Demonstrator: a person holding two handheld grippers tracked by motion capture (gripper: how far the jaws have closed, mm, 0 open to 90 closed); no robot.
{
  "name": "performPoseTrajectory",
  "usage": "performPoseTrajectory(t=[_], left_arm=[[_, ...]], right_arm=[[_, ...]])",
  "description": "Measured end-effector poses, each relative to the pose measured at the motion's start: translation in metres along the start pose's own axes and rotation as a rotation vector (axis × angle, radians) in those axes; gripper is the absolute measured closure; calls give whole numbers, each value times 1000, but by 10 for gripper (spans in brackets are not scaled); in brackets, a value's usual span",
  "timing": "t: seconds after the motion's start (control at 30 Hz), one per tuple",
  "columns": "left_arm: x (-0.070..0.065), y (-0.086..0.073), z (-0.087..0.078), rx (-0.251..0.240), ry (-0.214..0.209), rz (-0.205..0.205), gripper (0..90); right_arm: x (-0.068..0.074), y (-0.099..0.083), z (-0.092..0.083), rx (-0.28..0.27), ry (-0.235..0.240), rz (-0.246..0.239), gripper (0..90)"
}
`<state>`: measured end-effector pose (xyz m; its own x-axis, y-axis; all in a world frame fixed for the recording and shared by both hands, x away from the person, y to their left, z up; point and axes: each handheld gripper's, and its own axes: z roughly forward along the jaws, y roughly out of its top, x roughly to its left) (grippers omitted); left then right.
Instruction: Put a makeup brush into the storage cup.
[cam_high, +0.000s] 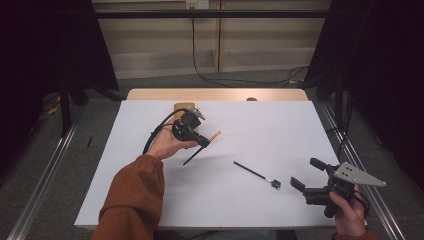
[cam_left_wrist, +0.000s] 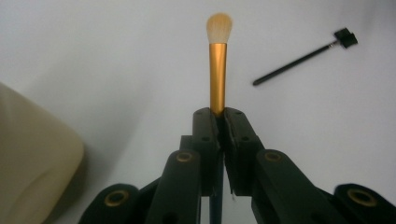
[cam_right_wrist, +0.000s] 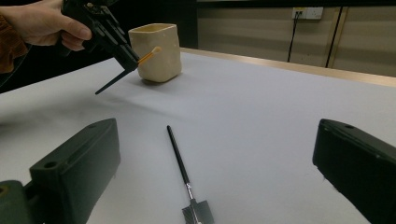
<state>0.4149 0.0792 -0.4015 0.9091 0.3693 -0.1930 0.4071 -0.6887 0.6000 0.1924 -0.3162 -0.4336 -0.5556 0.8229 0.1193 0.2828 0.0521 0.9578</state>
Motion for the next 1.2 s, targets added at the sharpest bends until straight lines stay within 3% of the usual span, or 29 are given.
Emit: performPoseTrajectory(t=[0.4, 0.73, 0.93, 1.1, 1.2], left_arm=[[-5, -8, -5, -97, 26, -9, 839], [-10, -7, -17, -258, 41, -30, 840], [-18, -8, -22, -360, 90, 29, 840], [-19, -8, -23, -441, 71, 15, 839], [-20, -8, -25, -487, 87, 24, 840]], right_arm=[[0, 0, 0, -3, -2, -1, 0], [1, 0, 0, -3, 0, -1, 0], [1, 0, 0, -3, -1, -1, 0], [1, 0, 0, -2, -1, 0, 0], [0, 0, 0, -1, 0, -4, 0]])
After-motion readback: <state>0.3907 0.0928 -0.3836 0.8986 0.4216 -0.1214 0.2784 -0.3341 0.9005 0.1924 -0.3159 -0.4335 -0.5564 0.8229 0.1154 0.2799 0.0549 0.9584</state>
